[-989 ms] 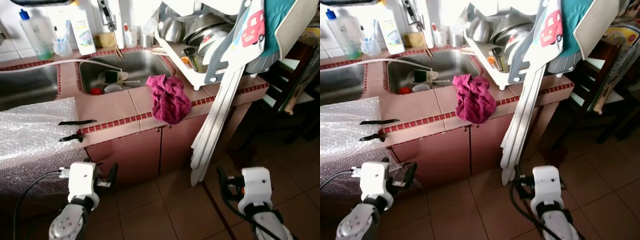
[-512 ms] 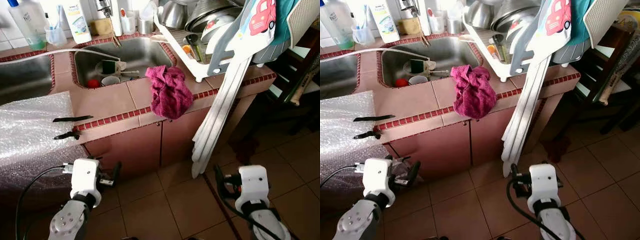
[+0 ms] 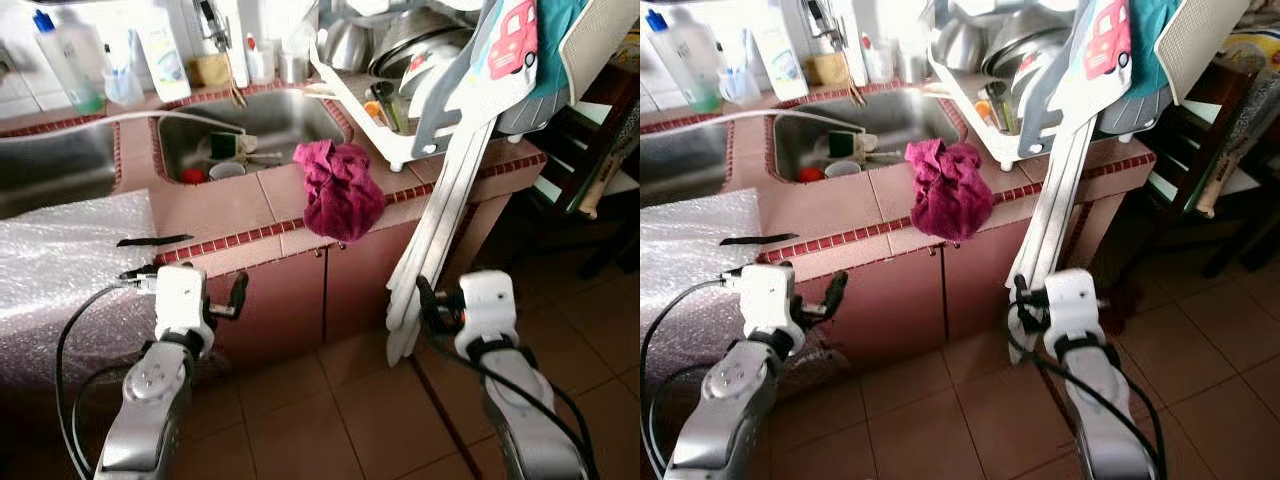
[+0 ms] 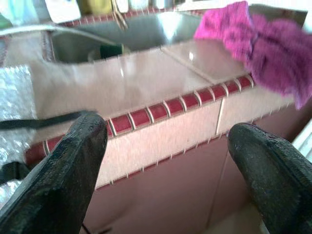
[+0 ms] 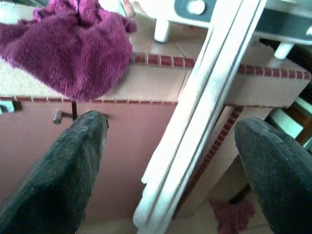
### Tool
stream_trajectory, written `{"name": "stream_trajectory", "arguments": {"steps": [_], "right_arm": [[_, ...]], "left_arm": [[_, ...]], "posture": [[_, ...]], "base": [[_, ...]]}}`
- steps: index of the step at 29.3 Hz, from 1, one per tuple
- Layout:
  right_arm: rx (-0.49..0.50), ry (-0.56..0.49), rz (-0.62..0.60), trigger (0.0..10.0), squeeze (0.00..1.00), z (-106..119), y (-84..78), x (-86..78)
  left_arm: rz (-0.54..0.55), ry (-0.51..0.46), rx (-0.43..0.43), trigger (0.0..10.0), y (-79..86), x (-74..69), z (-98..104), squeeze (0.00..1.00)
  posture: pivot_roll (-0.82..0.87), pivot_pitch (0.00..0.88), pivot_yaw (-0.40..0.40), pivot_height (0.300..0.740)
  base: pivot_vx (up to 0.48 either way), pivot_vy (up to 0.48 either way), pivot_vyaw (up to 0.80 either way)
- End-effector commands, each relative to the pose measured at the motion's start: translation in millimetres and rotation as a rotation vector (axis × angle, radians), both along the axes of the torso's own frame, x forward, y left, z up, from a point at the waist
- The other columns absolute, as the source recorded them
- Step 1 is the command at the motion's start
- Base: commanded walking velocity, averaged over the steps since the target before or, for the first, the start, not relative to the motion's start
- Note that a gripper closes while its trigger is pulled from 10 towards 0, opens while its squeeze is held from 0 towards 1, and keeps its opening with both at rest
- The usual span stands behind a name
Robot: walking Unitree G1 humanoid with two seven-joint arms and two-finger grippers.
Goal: Kitchen organization
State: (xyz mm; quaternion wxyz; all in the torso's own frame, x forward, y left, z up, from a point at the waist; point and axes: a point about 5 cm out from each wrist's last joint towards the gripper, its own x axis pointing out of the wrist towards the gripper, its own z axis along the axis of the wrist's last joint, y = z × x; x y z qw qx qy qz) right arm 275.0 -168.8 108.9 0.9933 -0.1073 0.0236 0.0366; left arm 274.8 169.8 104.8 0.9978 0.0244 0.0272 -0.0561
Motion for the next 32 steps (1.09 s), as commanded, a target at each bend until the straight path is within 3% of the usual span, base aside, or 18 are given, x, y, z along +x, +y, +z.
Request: {"name": "stream_trajectory", "arguments": {"steps": [1, 7, 12, 13, 16, 26, 30, 32], "right_arm": [[0.019, 0.0, -0.024, 10.0, 0.0, -2, -2.7, 2.2], [0.074, -0.007, -0.035, 10.0, 0.0, -2, -0.4, -6.0], [0.068, -0.011, -0.044, 10.0, 0.0, -2, -0.6, -10.7], [0.018, -0.023, -0.02, 10.0, 0.0, 2, 1.1, -9.8], [0.005, -0.05, -0.01, 10.0, 0.0, 9, 1.4, -5.7], [0.021, -0.072, -0.041, 10.0, 0.0, 14, -3.4, 2.8], [0.061, -0.078, -0.049, 10.0, 0.0, 14, -3.5, 3.4], [0.057, -0.08, -0.046, 10.0, 0.0, 15, -3.5, 3.9]], "left_arm": [[0.014, 0.022, 0.006, 10.0, 0.0, 0.0, -8, 0.0], [0.05, 0.015, -0.012, 10.0, -1.1, -4.3, -13, 0.0], [0.095, 0.044, -0.087, 10.0, 2.0, -6.6, -16, 0.0], [0.073, 0.047, -0.114, 10.0, 1.0, -5.9, -17, 0.0], [0.065, 0.025, -0.085, 10.0, -0.8, -0.5, -15, 0.0], [0.04, 0.074, -0.138, 10.0, -5.4, 14.1, -16, 0.0], [0.056, 0.041, -0.072, 10.0, -2.2, 17.0, -16, 0.0], [0.048, 0.05, -0.088, 10.0, -3.5, 17.4, -16, 0.0]], "posture": [[-0.01, 0.0, 0.03, 0.74], [-0.01, 0.0, 0.004, 0.74], [-0.02, 0.0, 0.0, 0.74], [-0.02, 0.0, 0.002, 0.74], [-0.03, 0.0, 0.008, 0.74], [-0.04, 0.0, 0.02, 0.74], [-0.04, 0.0, 0.017, 0.74], [-0.03, 0.0, 0.012, 0.74]], "base": [[0.0, 0.0, 0.0], [0.0, 0.0, 0.0], [0.0, 0.0, 0.0], [0.0, 0.0, 0.0], [0.0, 0.0, 0.27], [0.0, 0.0, 0.8], [0.0, 0.0, 0.0], [0.0, 0.0, 0.0]]}}
